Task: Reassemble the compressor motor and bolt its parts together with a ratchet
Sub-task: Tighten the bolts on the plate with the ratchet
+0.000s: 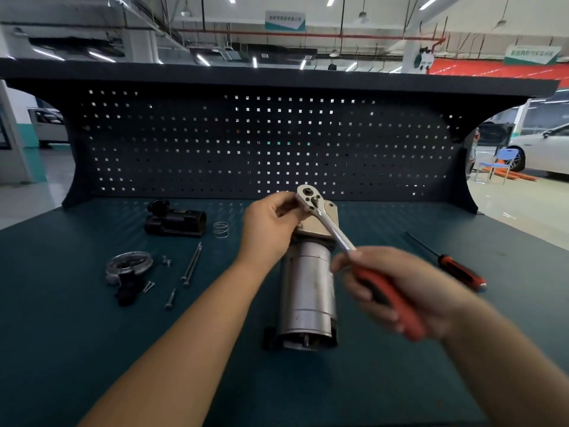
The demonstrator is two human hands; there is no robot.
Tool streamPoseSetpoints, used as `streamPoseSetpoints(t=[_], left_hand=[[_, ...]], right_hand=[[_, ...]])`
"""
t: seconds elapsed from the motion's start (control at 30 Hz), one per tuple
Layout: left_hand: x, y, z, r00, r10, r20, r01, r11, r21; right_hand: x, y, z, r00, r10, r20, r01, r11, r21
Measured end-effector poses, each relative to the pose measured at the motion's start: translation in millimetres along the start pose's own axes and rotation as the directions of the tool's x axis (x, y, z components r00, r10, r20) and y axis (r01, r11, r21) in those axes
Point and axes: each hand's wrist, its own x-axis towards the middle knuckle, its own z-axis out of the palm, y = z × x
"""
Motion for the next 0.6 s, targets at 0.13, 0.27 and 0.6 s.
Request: streamPoseSetpoints(t=[0.13, 0.27, 0.6], left_hand=[[8, 4, -7, 0.991, -0.023, 0.133, 0.026, 0.999, -0.024], [8, 1, -8, 0.989, -0.027, 0.145, 0.033, 0.999, -0.037], [-11, -10, 17, 0.976, 0.030, -0.216, -0.021, 0.999, 0.043]], right_hand=[[-3, -30, -49, 0.998, 0.051, 0.045, -0.045, 0.992, -0.118], [-1, -15, -39, 0.985, 0.029, 0.170, -0.046, 0.994, 0.096], [15, 43, 100, 0.959, -0.200, -0.199, 0.234, 0.958, 0.166]])
